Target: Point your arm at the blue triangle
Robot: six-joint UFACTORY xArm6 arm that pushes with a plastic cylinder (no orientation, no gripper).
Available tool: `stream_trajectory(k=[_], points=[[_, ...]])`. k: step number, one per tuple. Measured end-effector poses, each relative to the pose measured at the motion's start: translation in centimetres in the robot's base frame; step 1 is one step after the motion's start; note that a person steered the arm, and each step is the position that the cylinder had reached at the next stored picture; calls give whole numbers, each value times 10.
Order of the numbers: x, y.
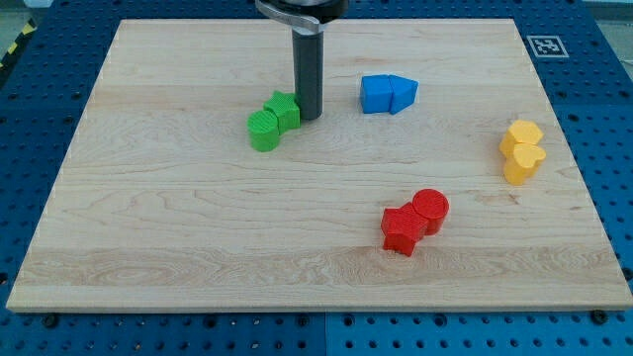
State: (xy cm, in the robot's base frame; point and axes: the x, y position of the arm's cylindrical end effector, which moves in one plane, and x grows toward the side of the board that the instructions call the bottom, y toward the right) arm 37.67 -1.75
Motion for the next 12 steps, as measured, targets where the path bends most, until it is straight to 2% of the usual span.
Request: stream_trajectory(k=[4, 6, 8, 10, 12], points=[[-5, -36], [24, 54], [24, 167], [13, 194], [-27, 194]])
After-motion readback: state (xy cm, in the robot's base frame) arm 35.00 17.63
